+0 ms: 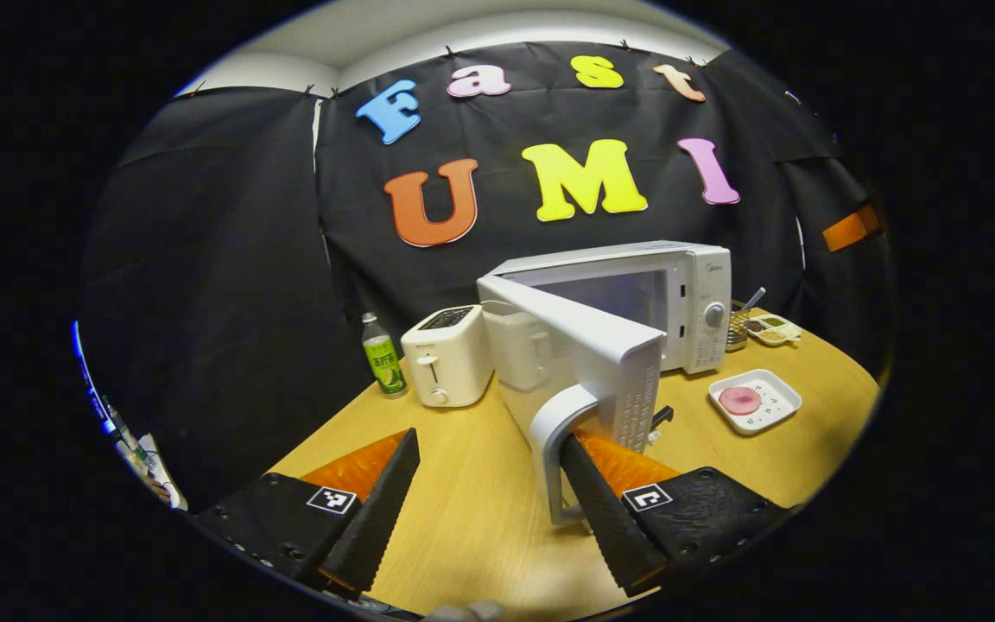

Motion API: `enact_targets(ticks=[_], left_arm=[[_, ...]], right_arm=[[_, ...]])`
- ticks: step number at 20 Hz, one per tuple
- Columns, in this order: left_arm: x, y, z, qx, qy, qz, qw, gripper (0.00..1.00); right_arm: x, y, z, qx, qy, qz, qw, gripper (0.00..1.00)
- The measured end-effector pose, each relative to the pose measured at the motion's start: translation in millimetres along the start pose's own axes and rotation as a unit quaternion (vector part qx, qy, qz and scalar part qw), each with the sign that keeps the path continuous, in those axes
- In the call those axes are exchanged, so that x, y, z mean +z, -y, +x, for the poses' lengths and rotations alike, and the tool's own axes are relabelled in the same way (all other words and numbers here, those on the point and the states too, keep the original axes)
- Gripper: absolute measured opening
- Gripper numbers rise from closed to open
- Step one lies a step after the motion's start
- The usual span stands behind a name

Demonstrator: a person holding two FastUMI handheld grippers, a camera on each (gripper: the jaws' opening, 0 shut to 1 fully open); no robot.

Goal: Open the microwave oven with the left hand, put the food in, and close the microwave oven.

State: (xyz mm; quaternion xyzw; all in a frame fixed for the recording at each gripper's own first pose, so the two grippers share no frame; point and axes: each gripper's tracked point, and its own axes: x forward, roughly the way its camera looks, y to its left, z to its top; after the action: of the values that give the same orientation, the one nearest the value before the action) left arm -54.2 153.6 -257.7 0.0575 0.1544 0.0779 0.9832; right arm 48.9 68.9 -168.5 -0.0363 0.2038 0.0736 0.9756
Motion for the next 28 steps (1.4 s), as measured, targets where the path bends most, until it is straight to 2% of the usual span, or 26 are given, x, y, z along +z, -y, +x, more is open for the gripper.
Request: enact_targets(ticks=[1, 2, 5, 6, 7, 9, 10, 11, 12, 13, 17, 18, 21, 22, 23, 27, 28], left_arm=[[-2.0, -10.3, -2.9, 0.005, -0.001, 0.001, 1.000, 0.96], [-5.0, -20.7, -5.6, 0.012, -0.002, 0.003, 1.000, 0.96], [-16.5, -52.3, -14.8, 0.042, -0.012, 0.008, 0.999, 0.96], [-17.0, -59.1, -18.2, 0.050, -0.015, 0.007, 0.999, 0.96], [-17.3, -64.1, -22.0, 0.057, -0.017, 0.008, 0.998, 0.96], [-15.8, -67.7, -29.5, 0.067, -0.019, 0.011, 0.998, 0.96], [-12.5, -65.7, -33.0, 0.069, -0.019, 0.012, 0.997, 0.96], [-10.4, -63.5, -36.7, 0.069, -0.022, 0.012, 0.997, 0.96], [-7.1, -58.2, -39.7, 0.068, -0.025, 0.010, 0.997, 0.96], [-0.7, -53.5, -41.2, 0.067, -0.025, 0.007, 0.997, 0.96], [26.2, -29.8, -44.7, 0.054, -0.023, -0.001, 0.998, 0.96], [34.4, -23.3, -43.7, 0.051, -0.019, -0.001, 0.999, 0.96], [48.2, -6.9, -39.1, 0.042, -0.016, 0.000, 0.999, 0.96], [50.3, -1.6, -38.3, 0.040, -0.015, -0.005, 0.999, 0.96], [51.9, 3.8, -36.8, 0.037, -0.016, -0.010, 0.999, 0.96], [49.5, 12.0, -28.1, 0.033, -0.022, -0.015, 0.999, 0.96], [51.5, 11.6, -26.3, 0.034, -0.019, -0.014, 0.999, 0.96]], right_arm=[[-8.2, 1.5, 6.9, -0.002, -0.011, 0.005, 1.000, 0.86], [-17.6, 3.9, 15.6, -0.003, -0.027, 0.015, 1.000, 0.92], [-51.1, 3.0, 43.1, 0.008, -0.082, 0.055, 0.995, 0.89], [-62.5, 6.1, 53.8, 0.009, -0.100, 0.064, 0.993, 0.80], [-74.5, 7.8, 63.9, 0.011, -0.117, 0.073, 0.990, 0.83], [-93.5, 9.2, 89.2, 0.026, -0.141, 0.083, 0.986, 0.78], [-102.7, 12.8, 101.4, 0.028, -0.155, 0.085, 0.984, 0.78], [-113.8, 13.8, 111.1, 0.032, -0.172, 0.094, 0.980, 0.66], [-122.0, 12.6, 122.5, 0.039, -0.184, 0.104, 0.977, 0.65], [-131.5, 14.2, 132.3, 0.043, -0.199, 0.108, 0.973, 0.73], [-164.7, 17.5, 163.9, 0.058, -0.250, 0.121, 0.959, 0.66], [-171.0, 18.0, 167.7, 0.062, -0.262, 0.123, 0.955, 0.53], [-182.8, 16.6, 176.9, 0.074, -0.288, 0.137, 0.945, 0.46], [-185.0, 15.1, 180.0, 0.077, -0.293, 0.140, 0.943, 0.54], [-188.1, 14.7, 181.3, 0.078, -0.301, 0.140, 0.940, 0.38], [-198.6, 15.0, 181.3, 0.068, -0.344, 0.109, 0.930, 0.17], [-198.4, 16.9, 182.6, 0.057, -0.350, 0.097, 0.930, 0.26]])
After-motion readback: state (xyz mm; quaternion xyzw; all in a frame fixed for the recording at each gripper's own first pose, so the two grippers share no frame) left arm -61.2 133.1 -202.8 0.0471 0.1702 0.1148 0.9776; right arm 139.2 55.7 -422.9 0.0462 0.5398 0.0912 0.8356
